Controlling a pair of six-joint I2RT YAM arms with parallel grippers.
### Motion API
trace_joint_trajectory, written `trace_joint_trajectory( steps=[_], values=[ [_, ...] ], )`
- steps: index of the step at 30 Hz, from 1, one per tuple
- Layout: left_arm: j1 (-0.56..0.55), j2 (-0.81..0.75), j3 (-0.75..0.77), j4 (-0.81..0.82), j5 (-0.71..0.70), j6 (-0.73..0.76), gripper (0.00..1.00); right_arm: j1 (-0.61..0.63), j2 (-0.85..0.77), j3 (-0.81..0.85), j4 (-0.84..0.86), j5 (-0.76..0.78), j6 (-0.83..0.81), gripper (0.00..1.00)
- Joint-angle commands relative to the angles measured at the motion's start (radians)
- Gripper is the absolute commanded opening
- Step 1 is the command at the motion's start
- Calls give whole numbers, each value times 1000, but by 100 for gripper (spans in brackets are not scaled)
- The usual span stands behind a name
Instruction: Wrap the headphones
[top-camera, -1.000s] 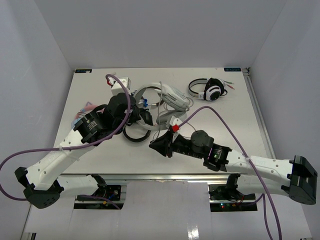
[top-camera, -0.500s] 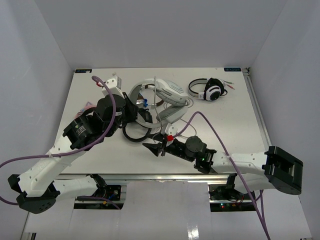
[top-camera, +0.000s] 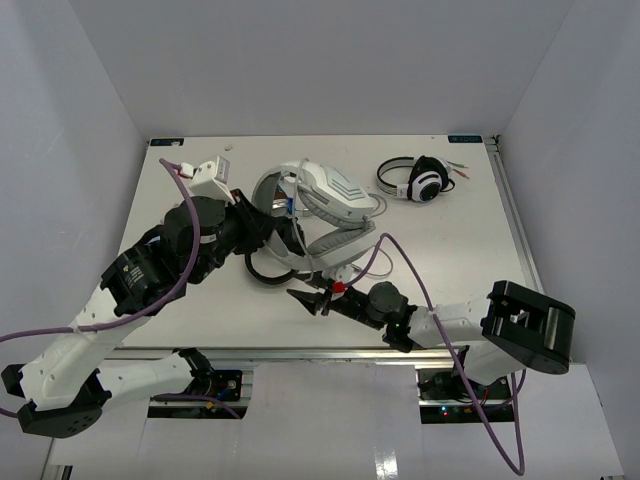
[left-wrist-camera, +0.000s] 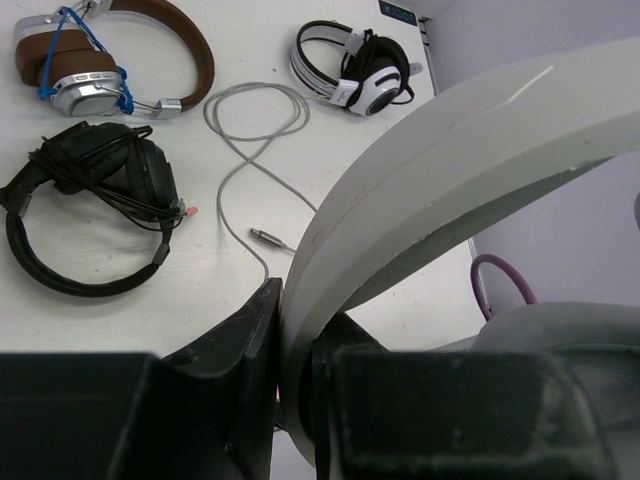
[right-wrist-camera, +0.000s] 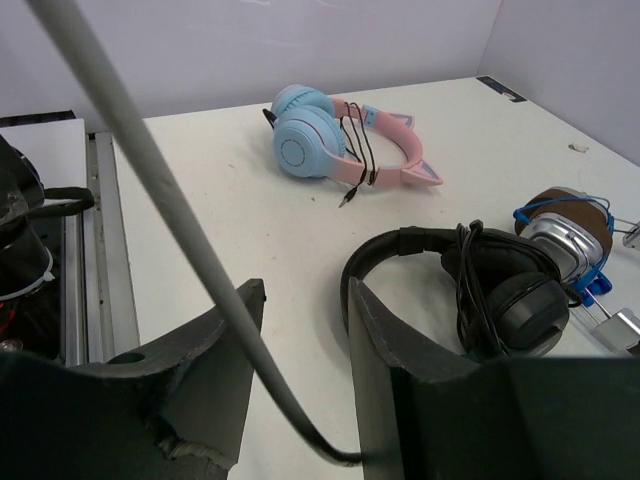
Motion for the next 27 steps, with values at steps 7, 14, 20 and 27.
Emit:
trace_joint_trajectory(
  steps=[7,14,20,27],
  values=[
    [-2,-67,20,77,83,-49,0,-42,70,41,213,-48,-48,41],
    [-2,-105,13,77,150,-53,0,-149,106,0,302,-209,82,14],
    [-2,-117,13,72,258,9,0,-245,50,-81,325,-250,162,8],
    [-3,-27,138,-27,548,194,0,-318,-117,-107,144,-212,180,8]
  ],
)
